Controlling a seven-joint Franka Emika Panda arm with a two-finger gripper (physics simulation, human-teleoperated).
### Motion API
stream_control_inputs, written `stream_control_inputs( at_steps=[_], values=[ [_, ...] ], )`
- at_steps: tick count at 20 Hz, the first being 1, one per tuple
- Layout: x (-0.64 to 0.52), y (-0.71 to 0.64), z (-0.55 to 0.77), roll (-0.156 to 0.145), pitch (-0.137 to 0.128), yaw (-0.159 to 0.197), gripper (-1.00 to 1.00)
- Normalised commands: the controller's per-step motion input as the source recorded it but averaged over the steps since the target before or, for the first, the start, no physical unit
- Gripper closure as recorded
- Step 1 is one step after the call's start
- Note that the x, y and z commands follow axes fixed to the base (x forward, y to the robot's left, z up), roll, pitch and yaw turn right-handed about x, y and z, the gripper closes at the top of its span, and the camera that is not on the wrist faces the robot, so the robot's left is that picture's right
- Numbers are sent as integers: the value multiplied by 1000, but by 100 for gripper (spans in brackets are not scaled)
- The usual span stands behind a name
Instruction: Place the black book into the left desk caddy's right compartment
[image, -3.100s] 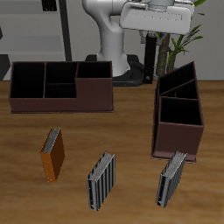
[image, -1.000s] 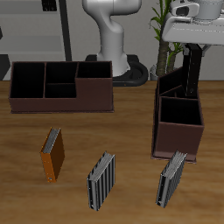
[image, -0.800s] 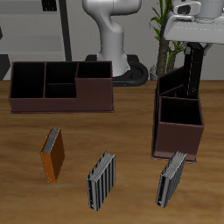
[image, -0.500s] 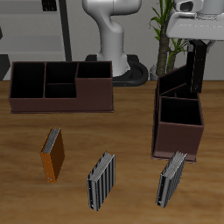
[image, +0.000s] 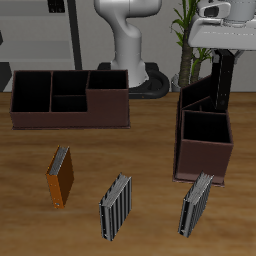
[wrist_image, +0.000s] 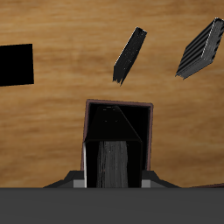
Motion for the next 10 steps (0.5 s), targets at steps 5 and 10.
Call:
stream_control_inputs(
  at_steps=[5,10],
  values=[
    [31,-76,115,-14,-27,1,100],
    [5,-11,103,1,-18,-2,100]
  ],
)
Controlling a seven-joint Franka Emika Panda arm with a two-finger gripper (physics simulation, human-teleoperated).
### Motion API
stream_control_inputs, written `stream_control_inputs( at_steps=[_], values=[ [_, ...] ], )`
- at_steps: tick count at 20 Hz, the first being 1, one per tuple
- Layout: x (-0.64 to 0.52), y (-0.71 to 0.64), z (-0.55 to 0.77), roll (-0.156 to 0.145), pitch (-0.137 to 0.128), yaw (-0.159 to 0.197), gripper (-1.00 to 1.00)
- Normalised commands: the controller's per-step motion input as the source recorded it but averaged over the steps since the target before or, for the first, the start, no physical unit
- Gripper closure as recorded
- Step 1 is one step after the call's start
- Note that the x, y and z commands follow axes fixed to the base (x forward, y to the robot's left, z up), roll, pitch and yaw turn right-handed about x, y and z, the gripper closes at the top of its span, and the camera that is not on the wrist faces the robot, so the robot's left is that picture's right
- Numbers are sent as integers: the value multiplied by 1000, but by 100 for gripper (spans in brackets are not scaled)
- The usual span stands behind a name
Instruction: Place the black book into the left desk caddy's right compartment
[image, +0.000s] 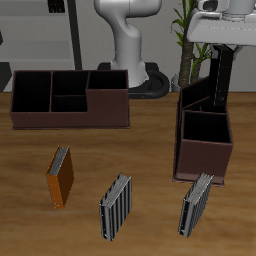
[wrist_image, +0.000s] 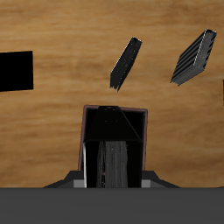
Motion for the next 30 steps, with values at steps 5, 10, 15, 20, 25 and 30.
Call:
stream_control_inputs(
  at_steps=[5,10,15,20,25,30],
  values=[
    [5,-29,55,-3,-9,-5,100],
    [56,-10,-156,7,25,-11,100],
    [60,5,-188,3,28,-2,100],
    [76,17,-280,12,36,-3,100],
    [12,-7,-142,2,25,-11,100],
    [-30,51,-167,19,28,-23,100]
  ],
)
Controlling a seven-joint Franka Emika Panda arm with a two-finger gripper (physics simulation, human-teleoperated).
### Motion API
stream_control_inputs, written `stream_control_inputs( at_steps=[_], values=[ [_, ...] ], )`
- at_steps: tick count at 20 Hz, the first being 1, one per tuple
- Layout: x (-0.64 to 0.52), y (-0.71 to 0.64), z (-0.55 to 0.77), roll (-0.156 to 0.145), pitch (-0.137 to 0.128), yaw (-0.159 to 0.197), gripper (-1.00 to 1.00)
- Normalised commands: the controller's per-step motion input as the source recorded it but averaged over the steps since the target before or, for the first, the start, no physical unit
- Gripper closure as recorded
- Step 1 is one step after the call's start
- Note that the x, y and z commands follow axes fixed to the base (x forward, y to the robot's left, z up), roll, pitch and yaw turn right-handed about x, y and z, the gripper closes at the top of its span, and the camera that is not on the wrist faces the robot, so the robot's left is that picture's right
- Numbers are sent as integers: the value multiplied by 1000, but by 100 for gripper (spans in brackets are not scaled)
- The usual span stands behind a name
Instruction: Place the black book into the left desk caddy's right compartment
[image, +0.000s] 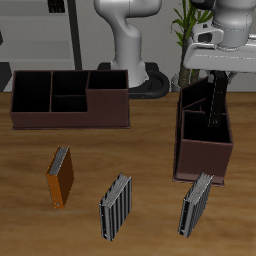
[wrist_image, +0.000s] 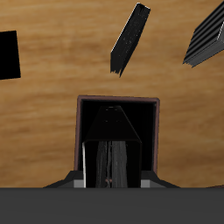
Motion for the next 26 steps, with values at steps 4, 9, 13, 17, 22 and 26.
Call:
stream_control_inputs(
  at_steps=[4,9,13,17,22,26],
  values=[
    [5,22,-93,-1,11,9,100],
    [62,-26,-211,-2,29,-4,100],
    [19,-31,-128,3,18,-9,100],
    [53,-30,-200,-1,29,-2,100],
    [41,5,-204,-1,37,-10,100],
    [83,-3,-212,1,31,1,100]
  ],
)
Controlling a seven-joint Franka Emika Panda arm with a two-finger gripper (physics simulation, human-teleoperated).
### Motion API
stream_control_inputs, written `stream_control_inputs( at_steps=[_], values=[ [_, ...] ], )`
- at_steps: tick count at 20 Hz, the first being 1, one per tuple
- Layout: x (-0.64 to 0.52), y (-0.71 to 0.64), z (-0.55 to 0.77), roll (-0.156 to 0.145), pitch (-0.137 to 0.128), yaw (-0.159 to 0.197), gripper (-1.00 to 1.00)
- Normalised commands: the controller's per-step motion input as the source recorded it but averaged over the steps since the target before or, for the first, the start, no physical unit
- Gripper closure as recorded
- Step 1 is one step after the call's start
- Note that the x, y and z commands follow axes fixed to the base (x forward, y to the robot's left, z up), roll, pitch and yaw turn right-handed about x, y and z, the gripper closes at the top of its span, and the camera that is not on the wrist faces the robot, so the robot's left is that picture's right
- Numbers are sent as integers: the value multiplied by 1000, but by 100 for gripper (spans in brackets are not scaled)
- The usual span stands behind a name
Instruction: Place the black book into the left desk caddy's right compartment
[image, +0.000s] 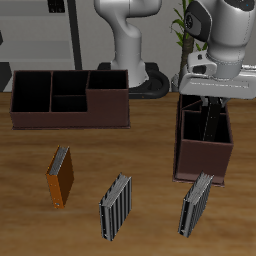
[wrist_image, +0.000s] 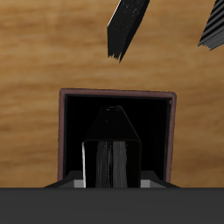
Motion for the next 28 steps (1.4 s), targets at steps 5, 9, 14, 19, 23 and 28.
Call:
stream_control_inputs(
  at_steps=[5,9,14,19,23,28],
  values=[
    [55,9,-186,5,29,-3,100],
    [57,18,-222,12,37,-18,100],
    [22,40,-126,11,45,-12,-100],
    [40,-34,-16,-2,19,5,-100],
    [2,-78,55,4,-10,-6,-100],
    [-33,-60,60,-2,-6,0,-100]
  ],
)
